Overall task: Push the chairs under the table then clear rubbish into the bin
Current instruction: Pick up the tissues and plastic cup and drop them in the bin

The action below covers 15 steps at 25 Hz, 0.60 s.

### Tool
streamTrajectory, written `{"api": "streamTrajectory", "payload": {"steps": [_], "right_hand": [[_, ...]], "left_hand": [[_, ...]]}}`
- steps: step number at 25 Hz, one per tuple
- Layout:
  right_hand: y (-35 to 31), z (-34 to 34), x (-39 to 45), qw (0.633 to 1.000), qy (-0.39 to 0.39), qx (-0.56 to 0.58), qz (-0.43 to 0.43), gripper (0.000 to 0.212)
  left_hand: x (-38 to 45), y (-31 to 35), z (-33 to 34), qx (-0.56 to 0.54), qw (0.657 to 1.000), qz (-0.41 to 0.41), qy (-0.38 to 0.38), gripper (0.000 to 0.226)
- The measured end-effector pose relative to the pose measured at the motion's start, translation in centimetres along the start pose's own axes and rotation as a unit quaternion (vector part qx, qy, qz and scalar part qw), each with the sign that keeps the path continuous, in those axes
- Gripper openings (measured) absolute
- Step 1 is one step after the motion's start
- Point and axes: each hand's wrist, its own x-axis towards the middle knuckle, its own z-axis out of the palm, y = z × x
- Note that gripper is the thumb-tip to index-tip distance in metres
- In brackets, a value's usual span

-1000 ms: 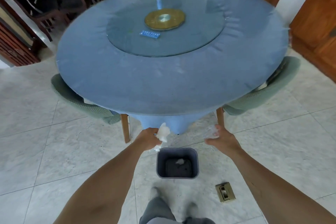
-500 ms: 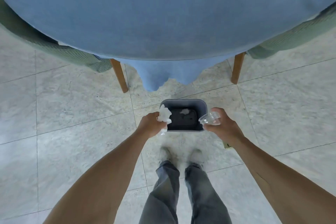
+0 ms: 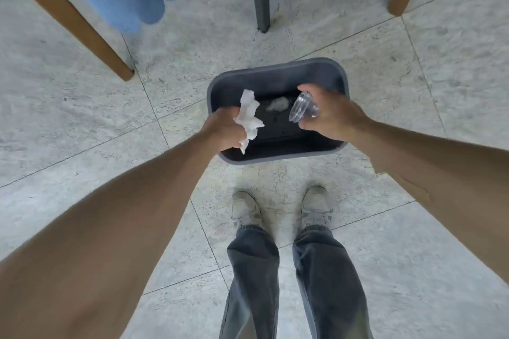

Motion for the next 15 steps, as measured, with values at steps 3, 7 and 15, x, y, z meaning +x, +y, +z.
{"api": "streamTrajectory", "payload": {"steps": [3, 7, 15], "right_hand": [[1.9, 3.6, 5.2, 0.999, -0.020, -0.028, -0.009, 0.079], [3.9, 8.0, 10.2, 0.991, -0.080, -0.103, -0.006, 0.082], [4.8, 9.6, 14.6, 0.985, -0.098, -0.145, 0.000, 0.083]], "left_hand": [[6.1, -0.5, 2.5, 0.079, 0.996, 0.031, -0.010, 0.048], [12.2, -1.2, 6.6, 0.232, 0.968, 0.063, -0.073, 0.034], [16.3, -2.4, 8.6, 0.311, 0.946, 0.047, -0.080, 0.045]]}}
